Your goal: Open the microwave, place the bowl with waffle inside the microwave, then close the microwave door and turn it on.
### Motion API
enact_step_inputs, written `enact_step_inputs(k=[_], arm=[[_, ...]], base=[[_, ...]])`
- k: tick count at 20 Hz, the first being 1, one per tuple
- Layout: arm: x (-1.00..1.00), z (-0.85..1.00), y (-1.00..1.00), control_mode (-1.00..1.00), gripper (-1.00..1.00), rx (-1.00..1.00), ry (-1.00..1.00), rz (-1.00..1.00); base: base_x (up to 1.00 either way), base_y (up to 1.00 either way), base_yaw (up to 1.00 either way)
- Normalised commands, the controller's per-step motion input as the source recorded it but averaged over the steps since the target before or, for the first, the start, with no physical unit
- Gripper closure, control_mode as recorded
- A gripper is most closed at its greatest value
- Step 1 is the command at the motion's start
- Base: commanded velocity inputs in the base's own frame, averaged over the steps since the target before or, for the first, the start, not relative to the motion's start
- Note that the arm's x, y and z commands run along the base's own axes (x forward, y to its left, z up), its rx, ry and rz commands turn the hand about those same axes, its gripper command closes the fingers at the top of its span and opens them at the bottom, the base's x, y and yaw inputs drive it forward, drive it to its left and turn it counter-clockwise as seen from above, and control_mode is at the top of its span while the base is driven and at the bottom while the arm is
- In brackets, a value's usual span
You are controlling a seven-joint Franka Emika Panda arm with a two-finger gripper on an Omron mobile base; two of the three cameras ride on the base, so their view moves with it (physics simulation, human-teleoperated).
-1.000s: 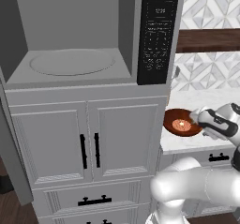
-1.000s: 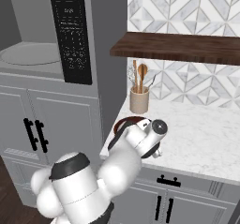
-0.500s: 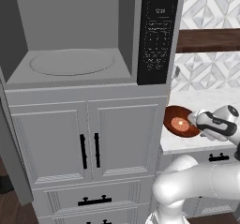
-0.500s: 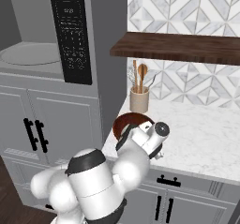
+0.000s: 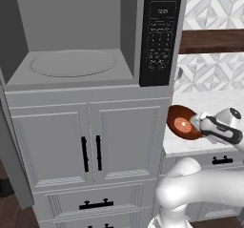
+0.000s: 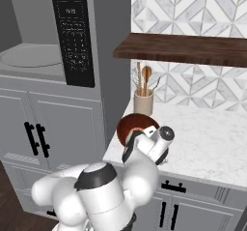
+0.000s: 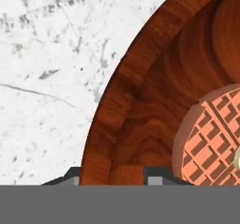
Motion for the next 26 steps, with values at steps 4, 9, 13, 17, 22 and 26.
enact_step_inputs(k=[4, 9, 13, 17, 22, 26], arm=[[0.0, -0.22, 0.0, -1.0, 1.0, 0.0, -0.04, 0.0], [-0.03, 0.0, 0.0, -1.0, 1.0, 0.01, -0.04, 0.0], [-0.41, 0.41, -0.11, -1.0, 1.0, 0.05, -0.14, 0.0], [-0.81, 0.66, -0.03, -1.0, 1.0, 0.03, -0.22, 0.0], [-0.88, 0.73, -0.04, -1.0, 1.0, 0.04, -0.25, 0.0], [-1.0, 0.98, -0.04, -1.0, 1.0, 0.02, -0.14, 0.02]], base=[[0.0, 0.0, 0.0], [0.0, 0.0, 0.0], [0.0, 0.0, 0.0], [0.0, 0.0, 0.0], [0.0, 0.0, 0.0], [0.0, 0.0, 0.0]])
